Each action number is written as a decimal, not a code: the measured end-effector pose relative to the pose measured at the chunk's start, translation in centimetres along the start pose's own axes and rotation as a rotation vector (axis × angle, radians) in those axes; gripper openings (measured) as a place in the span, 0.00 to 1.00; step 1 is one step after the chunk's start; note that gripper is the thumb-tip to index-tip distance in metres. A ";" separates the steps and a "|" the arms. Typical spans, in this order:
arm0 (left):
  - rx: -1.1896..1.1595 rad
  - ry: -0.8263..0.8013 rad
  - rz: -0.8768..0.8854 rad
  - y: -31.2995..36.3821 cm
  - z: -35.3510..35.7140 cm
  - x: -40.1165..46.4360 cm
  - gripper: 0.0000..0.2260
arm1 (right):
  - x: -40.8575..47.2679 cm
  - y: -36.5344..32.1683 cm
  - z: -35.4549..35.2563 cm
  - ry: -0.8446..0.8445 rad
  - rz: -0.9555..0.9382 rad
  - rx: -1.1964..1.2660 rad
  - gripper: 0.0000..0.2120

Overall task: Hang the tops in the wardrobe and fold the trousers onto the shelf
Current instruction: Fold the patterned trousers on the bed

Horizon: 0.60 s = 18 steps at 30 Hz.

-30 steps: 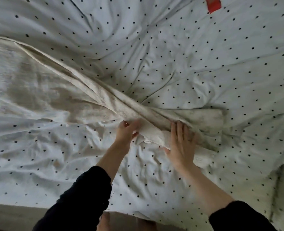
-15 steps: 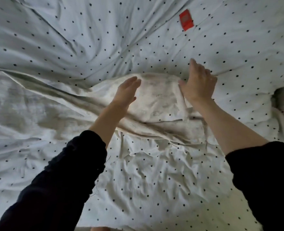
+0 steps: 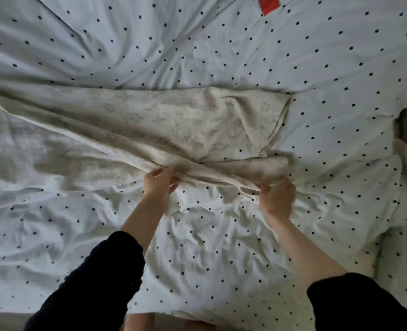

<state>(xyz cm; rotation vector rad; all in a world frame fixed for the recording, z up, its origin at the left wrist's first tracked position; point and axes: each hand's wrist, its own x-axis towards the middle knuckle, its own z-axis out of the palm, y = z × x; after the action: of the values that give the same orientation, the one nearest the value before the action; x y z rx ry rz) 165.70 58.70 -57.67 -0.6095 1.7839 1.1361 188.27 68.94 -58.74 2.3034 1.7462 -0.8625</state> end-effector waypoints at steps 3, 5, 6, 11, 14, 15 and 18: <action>-0.186 0.013 -0.166 0.4 0.6 0.2 0.04 | 2.4 -0.8 -0.6 -0.060 0.089 0.204 0.31; -0.184 -0.076 -0.228 0.1 1.2 -0.2 0.05 | 3.4 -1.2 -1.1 -0.082 0.169 0.217 0.28; -0.163 -0.119 -0.241 -0.1 1.5 -0.6 0.06 | 3.7 -1.1 -1.3 -0.078 0.202 0.197 0.24; -0.095 -0.233 -0.223 -0.9 2.3 -2.2 0.08 | 1.9 0.0 -3.0 -0.151 0.204 0.054 0.08; -0.064 -0.262 -0.226 -0.8 2.2 -3.3 0.08 | 1.2 -0.6 -4.7 -0.147 0.227 0.125 0.05; -0.040 -0.264 -0.222 -0.6 2.0 -3.5 0.09 | 1.3 -1.1 -5.2 -0.148 0.258 0.188 0.06; 0.043 -0.282 -0.196 1.7 2.1 -4.7 0.09 | 1.7 -3.9 -7.8 -0.207 0.344 0.462 0.05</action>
<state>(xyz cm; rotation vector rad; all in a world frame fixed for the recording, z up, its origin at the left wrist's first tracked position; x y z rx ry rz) 167.45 61.03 -53.11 -0.5551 1.4713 0.9935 187.81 74.97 -52.17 2.5547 1.1057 -1.4848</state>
